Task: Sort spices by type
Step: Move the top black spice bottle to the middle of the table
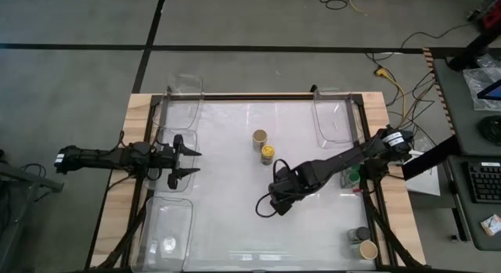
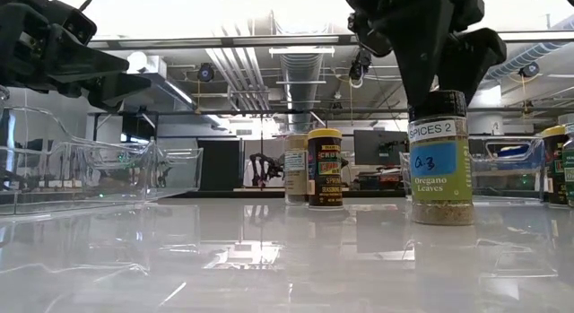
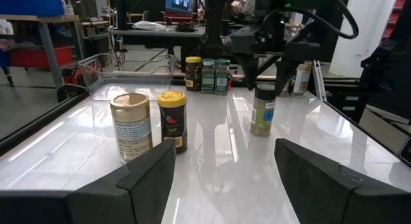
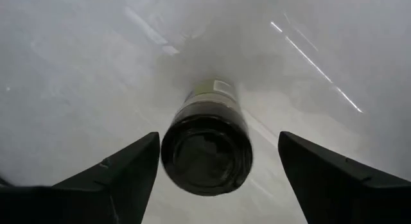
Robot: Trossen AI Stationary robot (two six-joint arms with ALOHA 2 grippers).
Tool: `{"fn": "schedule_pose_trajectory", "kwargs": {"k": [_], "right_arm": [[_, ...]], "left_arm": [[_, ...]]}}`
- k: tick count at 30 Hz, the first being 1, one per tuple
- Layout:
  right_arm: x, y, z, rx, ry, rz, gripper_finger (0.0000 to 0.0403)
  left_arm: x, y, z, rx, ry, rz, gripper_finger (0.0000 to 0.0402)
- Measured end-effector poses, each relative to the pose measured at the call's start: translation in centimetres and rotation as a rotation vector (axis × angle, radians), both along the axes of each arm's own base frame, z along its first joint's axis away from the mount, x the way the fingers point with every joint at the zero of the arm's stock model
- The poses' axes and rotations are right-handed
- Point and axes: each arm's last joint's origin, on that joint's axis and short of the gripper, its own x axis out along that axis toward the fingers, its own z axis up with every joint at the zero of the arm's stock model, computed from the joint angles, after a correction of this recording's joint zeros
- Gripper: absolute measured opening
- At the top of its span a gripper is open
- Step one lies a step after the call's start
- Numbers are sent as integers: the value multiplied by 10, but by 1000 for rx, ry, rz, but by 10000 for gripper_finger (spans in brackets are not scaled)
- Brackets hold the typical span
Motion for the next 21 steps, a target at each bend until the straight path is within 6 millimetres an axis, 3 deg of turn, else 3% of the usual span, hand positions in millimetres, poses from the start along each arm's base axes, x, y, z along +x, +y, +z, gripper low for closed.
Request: {"fn": "schedule_pose_trajectory", "kwargs": {"k": [21], "right_arm": [[5,2,-13,-10,31,14,257]], "left_arm": [[1,0,0,0,6,0,251]]}}
